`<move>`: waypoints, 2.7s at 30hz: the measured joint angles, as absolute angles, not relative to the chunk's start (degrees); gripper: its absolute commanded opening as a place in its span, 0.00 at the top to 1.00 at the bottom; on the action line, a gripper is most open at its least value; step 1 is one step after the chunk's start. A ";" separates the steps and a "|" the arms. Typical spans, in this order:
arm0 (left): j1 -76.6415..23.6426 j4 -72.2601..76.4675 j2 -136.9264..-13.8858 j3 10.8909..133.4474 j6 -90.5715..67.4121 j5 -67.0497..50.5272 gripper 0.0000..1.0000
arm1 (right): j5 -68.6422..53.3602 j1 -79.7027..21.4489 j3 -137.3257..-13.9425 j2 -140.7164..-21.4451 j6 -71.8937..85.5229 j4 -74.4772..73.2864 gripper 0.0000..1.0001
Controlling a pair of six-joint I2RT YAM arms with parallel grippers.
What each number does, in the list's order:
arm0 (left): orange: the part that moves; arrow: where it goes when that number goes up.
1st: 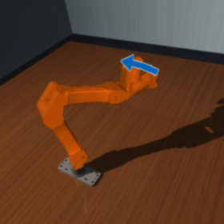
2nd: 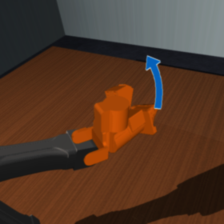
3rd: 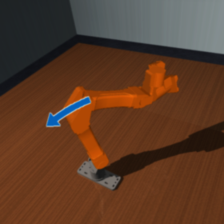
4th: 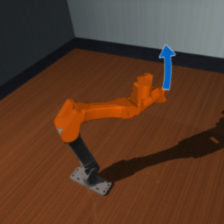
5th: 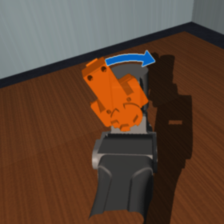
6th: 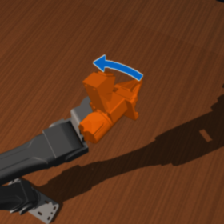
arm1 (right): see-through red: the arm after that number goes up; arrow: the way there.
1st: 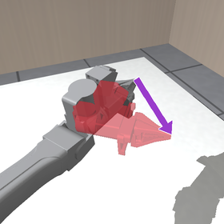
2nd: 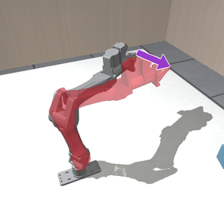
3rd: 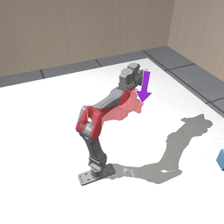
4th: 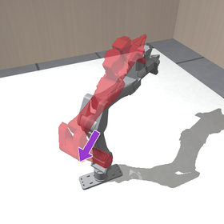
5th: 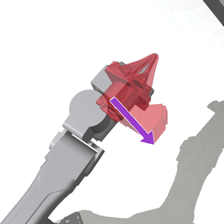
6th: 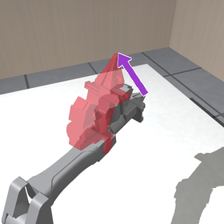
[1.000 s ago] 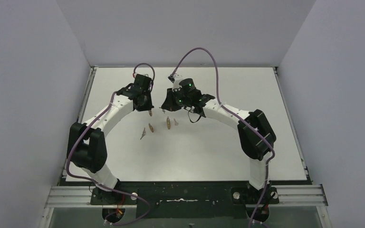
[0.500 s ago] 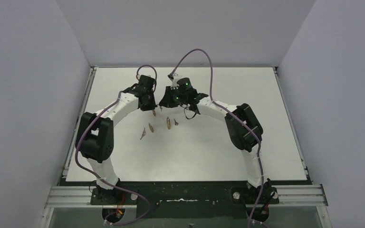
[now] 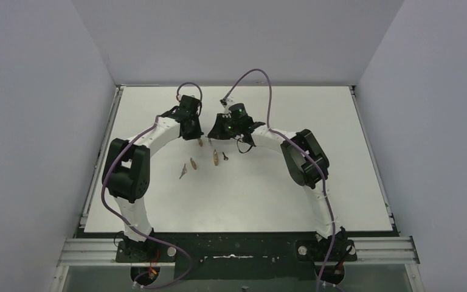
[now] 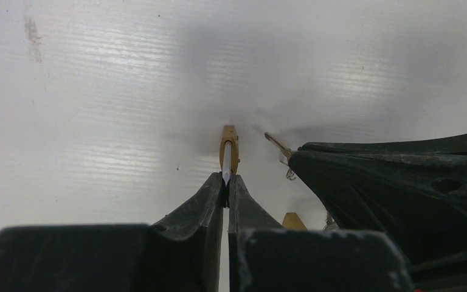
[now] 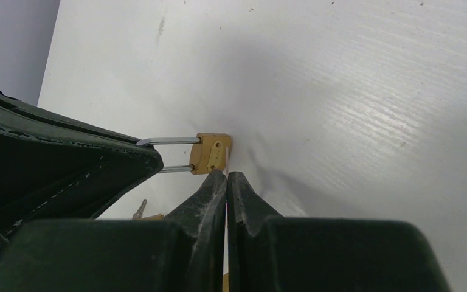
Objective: Lock with the key
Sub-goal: Place the lock at the center of the board, then reset both arms
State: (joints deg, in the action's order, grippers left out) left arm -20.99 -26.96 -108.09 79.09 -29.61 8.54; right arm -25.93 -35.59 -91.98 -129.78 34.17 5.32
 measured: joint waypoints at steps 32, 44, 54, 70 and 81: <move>-20.45 -27.94 -110.56 83.15 -29.06 4.67 0.37 | -26.59 -33.80 -92.79 -132.00 35.35 6.79 0.50; -20.45 -28.05 -110.32 83.40 -28.88 3.29 0.30 | -27.29 -30.81 -92.79 -129.10 33.69 4.60 0.46; -20.47 -28.08 -104.27 83.64 -28.16 2.07 0.28 | -26.72 -29.56 -89.89 -118.04 30.61 2.28 0.33; -14.35 -27.22 -87.13 78.02 -26.81 -2.94 0.22 | -24.25 -20.84 -77.78 -94.87 26.94 -2.22 0.00; -7.81 -28.47 -75.07 73.76 -24.69 -8.25 0.21 | -21.43 -15.18 -67.85 -79.94 23.29 -6.98 0.00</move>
